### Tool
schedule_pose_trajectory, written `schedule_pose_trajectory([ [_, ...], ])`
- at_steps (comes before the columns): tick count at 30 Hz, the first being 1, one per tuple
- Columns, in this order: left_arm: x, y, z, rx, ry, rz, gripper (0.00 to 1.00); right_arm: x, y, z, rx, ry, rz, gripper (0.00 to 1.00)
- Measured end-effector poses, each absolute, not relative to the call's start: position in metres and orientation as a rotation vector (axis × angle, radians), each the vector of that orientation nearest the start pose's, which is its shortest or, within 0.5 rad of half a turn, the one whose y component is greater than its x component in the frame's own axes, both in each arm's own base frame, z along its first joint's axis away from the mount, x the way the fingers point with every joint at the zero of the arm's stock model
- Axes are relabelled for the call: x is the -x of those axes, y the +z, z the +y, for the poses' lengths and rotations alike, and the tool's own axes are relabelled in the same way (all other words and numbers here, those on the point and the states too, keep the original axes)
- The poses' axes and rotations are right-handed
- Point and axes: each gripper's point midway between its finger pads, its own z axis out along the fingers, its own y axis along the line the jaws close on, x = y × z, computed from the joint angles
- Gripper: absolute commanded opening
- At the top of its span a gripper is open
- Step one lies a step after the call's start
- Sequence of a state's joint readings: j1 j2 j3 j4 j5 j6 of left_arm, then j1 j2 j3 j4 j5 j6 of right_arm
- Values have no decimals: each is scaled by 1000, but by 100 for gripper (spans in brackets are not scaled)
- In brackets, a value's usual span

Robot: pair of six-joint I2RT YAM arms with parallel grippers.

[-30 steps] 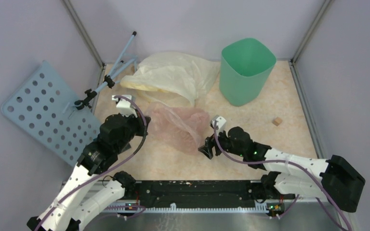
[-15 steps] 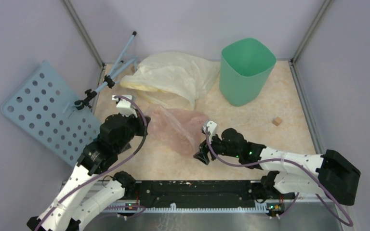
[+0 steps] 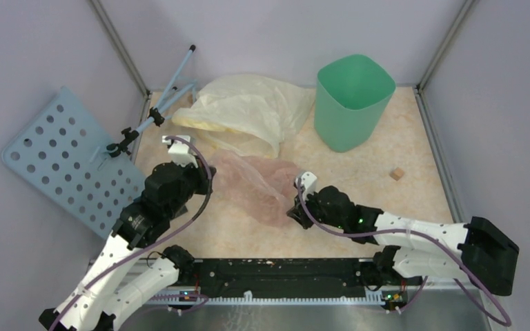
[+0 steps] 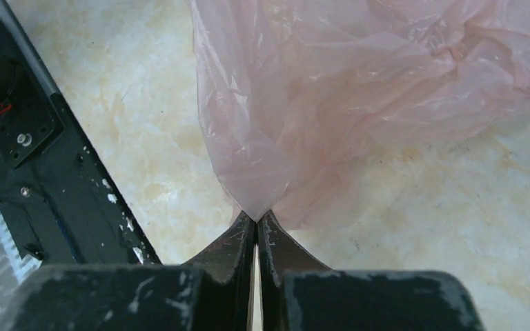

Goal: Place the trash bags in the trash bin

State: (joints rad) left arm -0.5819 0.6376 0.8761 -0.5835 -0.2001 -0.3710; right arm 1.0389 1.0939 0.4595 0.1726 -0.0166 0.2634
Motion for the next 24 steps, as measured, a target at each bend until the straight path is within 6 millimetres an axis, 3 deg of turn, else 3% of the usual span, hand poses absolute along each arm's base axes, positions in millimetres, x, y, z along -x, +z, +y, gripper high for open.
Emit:
schedule_pose_trajectory([
  [3,-223,264,-120,-58,-439,1935,0,-160,107,288,754,797,2007,0],
  [9,-225,251,-118,-24,-422,1962,0,-152,132,268,606,827,2058,0],
  [17,-233,235,-115,40,-378,2008,5,-149,189,255,405,845,2171,0],
  [20,-232,229,-113,54,-364,2015,23,-148,214,254,358,868,2171,0],
  [24,-231,229,-110,64,-364,2006,64,-149,240,250,308,885,2147,0],
])
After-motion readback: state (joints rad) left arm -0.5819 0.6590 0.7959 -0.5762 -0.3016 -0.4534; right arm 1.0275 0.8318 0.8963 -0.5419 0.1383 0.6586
